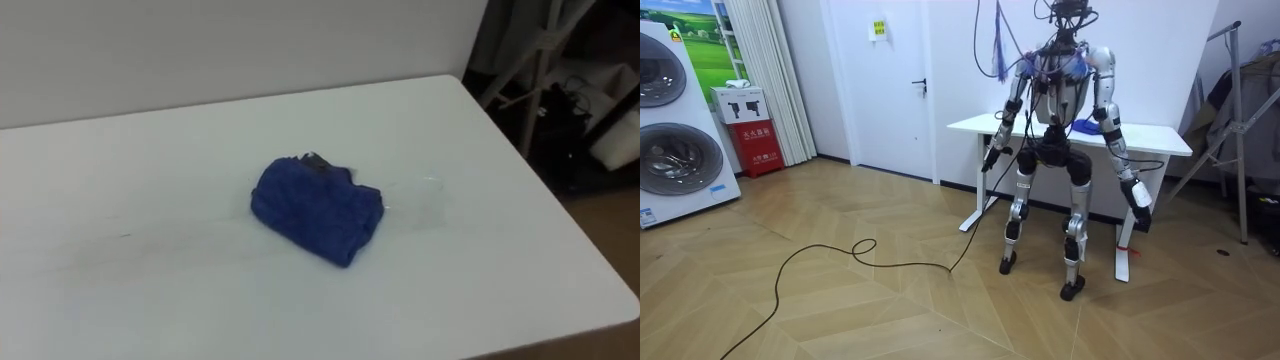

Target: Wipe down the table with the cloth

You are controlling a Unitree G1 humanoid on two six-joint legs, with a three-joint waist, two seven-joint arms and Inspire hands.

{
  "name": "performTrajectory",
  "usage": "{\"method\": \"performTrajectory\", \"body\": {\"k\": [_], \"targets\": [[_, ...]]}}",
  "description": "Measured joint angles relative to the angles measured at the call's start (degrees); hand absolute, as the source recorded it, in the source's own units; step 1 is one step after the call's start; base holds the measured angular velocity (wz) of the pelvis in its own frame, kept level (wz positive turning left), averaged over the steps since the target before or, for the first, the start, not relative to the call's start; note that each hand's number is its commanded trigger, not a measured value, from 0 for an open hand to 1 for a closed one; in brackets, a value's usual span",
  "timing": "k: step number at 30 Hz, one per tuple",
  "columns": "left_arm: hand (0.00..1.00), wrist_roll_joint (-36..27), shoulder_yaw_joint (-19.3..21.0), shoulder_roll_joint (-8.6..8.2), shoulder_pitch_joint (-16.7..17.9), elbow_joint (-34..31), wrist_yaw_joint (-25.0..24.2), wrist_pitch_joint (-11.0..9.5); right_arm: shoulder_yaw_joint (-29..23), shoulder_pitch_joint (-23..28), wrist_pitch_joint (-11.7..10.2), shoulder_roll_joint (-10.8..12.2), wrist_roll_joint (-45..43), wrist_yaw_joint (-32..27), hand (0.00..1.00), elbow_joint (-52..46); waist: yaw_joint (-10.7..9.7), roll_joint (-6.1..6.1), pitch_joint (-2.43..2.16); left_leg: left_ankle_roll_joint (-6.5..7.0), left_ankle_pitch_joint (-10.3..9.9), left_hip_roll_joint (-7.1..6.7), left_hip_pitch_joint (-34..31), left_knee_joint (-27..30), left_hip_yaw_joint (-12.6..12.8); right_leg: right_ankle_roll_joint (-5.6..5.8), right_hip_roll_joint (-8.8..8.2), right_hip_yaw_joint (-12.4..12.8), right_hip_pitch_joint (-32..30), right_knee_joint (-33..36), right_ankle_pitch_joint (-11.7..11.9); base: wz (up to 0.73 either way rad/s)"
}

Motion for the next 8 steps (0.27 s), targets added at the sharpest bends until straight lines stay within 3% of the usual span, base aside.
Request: {"method": "performTrajectory", "body": {"k": [2, 8], "targets": [[0.00, 0.0, -0.7, -0.35, 0.1, 0.6, 0.5, 0.0, 3.2, -2.5, -0.5, 0.2, -5.3, 0.0, 0.00, -0.3, 1.5, 0.06, 0.04, 0.00, 0.0, -0.03, 0.0, 0.0, -0.2, 0.00, -0.01, -0.2, 0.2, -0.1, 0.0, 0.06], [0.00, 0.1, -1.8, -1.52, 0.2, 2.3, 3.9, 0.0, 7.8, -6.2, -1.5, 0.6, -9.9, 1.5, 0.00, 0.3, 3.1, 0.16, 0.09, 0.23, 0.2, -0.11, -1.1, 0.3, -2.4, 0.04, -0.06, -2.8, 0.8, -0.2, 0.0, 0.17]]}}
